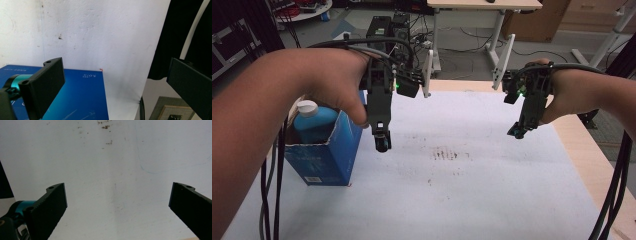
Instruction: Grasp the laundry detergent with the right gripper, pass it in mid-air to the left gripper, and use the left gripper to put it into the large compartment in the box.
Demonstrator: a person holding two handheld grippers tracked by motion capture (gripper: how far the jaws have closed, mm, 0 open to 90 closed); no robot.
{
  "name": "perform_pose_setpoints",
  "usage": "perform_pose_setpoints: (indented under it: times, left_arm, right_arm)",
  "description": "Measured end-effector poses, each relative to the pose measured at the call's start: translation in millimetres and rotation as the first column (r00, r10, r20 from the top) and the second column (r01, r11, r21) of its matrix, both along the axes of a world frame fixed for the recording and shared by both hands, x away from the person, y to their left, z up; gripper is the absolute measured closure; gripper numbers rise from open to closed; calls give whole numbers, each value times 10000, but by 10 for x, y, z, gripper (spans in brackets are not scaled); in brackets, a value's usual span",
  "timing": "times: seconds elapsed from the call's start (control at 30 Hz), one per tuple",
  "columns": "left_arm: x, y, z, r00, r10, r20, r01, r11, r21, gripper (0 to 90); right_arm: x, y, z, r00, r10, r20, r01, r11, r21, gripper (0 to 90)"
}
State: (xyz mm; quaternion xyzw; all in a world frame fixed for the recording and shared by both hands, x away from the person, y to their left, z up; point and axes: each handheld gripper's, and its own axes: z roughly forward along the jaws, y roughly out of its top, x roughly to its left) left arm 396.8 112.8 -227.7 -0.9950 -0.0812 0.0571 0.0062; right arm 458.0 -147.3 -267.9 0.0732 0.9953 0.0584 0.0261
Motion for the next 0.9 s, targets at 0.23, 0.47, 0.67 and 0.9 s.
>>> perform_pose_setpoints:
  times: [0.23,0.47,0.67,0.9]
  left_arm:
    - [-20,-14,13,10000,-66,64,66,10000,-39,17]
    - [-20,-6,18,9999,-146,51,146,9999,-47,17]
    - [-7,7,13,9999,-118,57,118,9999,-60,17]
    - [-4,30,-2,9999,-88,51,88,9999,-89,17]
  right_arm:
    - [-10,34,4,9999,105,31,-105,9999,-44,6]
    - [-6,59,17,9998,211,66,-210,9997,-153,6]
    - [-6,72,17,9999,141,28,-141,9997,-206,6]
    - [-12,72,17,9999,137,38,-136,9996,-251,6]
